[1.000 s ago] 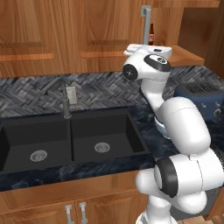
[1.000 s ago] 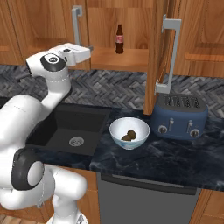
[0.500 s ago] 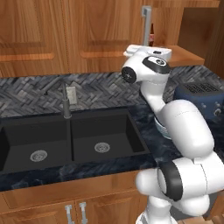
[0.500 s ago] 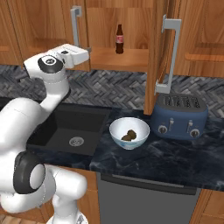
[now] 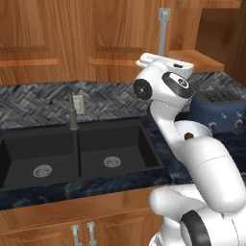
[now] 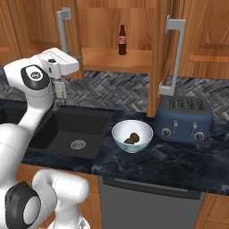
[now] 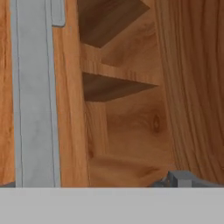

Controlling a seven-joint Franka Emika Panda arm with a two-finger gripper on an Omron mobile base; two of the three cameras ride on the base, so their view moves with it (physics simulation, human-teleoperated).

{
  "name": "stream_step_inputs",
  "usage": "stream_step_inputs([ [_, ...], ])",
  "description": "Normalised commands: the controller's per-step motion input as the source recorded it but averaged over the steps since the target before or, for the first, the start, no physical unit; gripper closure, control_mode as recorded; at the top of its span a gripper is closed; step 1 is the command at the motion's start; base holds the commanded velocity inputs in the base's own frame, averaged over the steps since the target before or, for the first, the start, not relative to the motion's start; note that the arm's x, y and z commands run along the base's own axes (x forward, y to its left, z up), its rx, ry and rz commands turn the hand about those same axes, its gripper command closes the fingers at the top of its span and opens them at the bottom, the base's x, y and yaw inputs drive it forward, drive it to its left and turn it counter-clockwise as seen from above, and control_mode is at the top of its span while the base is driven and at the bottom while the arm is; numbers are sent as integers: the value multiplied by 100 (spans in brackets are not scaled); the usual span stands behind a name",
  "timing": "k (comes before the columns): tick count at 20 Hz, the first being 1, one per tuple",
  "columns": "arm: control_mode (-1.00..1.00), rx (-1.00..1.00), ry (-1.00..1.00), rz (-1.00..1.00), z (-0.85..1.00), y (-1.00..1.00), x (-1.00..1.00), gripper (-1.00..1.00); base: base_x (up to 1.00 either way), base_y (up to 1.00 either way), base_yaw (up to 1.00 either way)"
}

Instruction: Open the cabinet. Pick the kiwi and kiwi from the cabinet and place them into the bowl. Then close the cabinet.

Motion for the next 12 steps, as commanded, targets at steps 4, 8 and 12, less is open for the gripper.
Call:
stream_step_inputs([
  [4, -100, 0, 10, -2, -34, -87, 71, -100, 0, 0, 0],
  [8, -100, 0, 6, 0, -77, -76, 100, -100, 0, 0, 0],
  [12, -100, 0, 0, 0, -9, -12, 22, -100, 0, 0, 0],
])
